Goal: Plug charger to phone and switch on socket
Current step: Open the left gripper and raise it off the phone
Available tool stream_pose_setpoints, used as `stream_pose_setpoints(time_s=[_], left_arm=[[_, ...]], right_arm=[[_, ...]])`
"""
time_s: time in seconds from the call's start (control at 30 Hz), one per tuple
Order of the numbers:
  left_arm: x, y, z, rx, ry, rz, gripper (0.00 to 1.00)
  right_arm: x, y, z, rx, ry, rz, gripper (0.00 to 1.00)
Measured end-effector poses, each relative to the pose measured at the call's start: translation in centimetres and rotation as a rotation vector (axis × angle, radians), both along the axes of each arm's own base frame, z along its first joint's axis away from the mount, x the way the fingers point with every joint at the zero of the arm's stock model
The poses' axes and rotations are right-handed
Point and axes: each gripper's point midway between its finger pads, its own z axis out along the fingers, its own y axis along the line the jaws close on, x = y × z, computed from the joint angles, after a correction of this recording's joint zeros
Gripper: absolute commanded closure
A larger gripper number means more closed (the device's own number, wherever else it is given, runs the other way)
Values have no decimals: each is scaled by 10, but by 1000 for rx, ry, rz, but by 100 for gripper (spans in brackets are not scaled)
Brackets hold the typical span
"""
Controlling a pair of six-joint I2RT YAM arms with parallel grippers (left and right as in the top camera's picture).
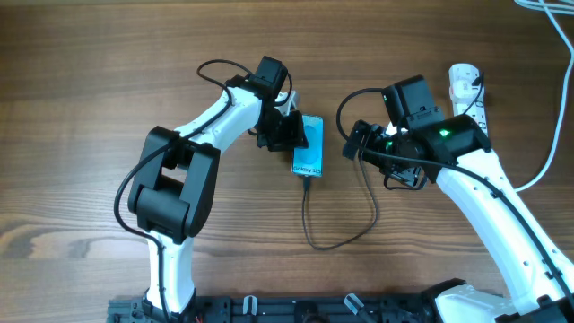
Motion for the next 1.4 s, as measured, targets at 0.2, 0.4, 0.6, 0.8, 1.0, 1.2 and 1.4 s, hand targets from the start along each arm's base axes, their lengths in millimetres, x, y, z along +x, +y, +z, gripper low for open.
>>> stream_pose_setpoints(time_s=[0.2,0.4,0.6,0.8,1.0,1.2,1.4], left_arm=[[-1,1,-1,7,5,0,37],[-7,20,6,30,59,33,0],[25,87,127,38,-241,198,0],[-7,203,290,256,-742,503,0],[-44,232,266,418,-599,523,0],[-45,234,264,429,-594,524,0],[-45,234,264,429,-594,524,0]], right_arm=[[-5,-2,-2,-8,23,0,0],[-9,-3,-3,-13,37,0,0],[-14,-5,-5,-20,60,0,0],[-14,3,-3,21,63,13,0],[-15,11,0,71,69,30,0],[-25,33,8,166,46,251,0],[-12,26,14,192,12,224,1]])
